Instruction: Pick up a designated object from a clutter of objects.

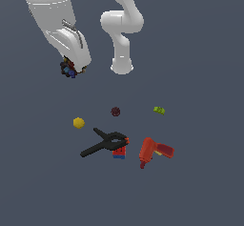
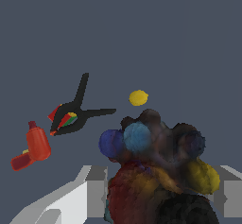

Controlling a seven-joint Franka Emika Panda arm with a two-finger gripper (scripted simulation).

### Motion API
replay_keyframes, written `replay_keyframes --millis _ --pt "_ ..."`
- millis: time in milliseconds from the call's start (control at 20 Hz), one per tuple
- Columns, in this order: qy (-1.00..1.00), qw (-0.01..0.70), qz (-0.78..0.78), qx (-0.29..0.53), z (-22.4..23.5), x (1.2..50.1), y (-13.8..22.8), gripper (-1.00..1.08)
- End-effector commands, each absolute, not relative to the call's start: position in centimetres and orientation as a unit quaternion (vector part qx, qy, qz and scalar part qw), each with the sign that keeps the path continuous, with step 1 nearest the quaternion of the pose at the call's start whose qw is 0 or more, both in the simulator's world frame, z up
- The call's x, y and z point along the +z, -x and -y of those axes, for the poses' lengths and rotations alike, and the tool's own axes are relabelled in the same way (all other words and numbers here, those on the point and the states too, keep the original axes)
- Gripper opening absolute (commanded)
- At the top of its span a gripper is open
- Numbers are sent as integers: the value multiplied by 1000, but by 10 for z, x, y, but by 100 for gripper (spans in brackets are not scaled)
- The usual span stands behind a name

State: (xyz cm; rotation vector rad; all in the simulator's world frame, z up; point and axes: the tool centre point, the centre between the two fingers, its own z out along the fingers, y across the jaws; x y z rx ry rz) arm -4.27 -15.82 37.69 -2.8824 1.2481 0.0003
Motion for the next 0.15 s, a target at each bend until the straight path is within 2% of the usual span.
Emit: replay_keyframes --millis 0,100 --pt "918 0 -397 0 161 382 43 -100" --pt "918 0 -397 0 161 383 43 -100"
